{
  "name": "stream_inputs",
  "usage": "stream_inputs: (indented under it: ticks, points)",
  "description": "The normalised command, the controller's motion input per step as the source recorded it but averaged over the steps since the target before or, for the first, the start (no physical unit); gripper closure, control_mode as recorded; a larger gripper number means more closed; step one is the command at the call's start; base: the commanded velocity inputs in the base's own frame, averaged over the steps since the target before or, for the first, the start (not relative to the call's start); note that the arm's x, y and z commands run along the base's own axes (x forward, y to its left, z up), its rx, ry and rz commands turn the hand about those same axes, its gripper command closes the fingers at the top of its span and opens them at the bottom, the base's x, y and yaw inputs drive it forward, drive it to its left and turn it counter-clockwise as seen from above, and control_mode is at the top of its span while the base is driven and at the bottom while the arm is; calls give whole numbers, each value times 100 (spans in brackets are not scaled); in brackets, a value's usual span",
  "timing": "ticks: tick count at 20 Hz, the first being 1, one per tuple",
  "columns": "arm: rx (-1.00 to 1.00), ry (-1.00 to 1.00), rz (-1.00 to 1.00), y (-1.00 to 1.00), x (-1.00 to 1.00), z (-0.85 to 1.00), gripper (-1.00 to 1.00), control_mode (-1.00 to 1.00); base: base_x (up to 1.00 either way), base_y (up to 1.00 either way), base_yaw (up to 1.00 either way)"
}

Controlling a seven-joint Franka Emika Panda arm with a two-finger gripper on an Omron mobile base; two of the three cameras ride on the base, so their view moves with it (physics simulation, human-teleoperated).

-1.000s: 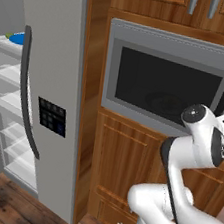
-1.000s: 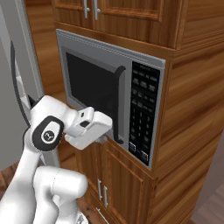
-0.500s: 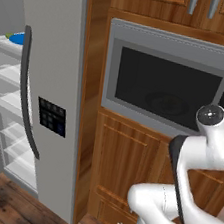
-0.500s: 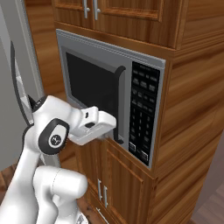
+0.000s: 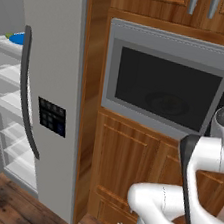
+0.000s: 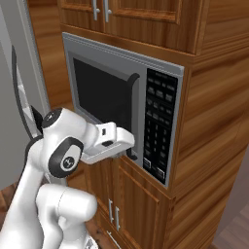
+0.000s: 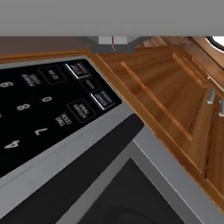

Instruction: Transport the chicken drumstick from the fridge to the microwave and turn on the microwave.

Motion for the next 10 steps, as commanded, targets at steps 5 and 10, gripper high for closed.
stream_inputs:
  ticks: [5,10]
  points:
    - [-5,-13,2,-17,-47,-46,100,-100,0,0,0]
    - [-8,-18,0,-10,-29,-42,100,-100,0,0,0]
